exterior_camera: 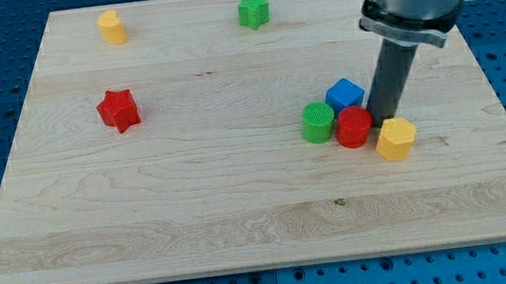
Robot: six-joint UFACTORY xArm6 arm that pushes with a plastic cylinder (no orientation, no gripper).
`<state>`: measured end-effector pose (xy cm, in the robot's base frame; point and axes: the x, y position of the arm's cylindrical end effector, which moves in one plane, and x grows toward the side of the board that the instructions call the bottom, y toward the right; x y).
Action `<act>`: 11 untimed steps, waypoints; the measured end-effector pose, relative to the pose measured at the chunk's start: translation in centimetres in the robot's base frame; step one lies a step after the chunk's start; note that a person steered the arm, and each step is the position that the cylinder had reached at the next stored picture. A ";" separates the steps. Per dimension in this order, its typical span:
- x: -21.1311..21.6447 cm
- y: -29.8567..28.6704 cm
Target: Place the cube above the hexagon
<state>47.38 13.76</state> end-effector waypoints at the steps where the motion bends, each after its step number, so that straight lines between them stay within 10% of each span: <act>1: 0.1 -2.3; 11: -4.2 -4.1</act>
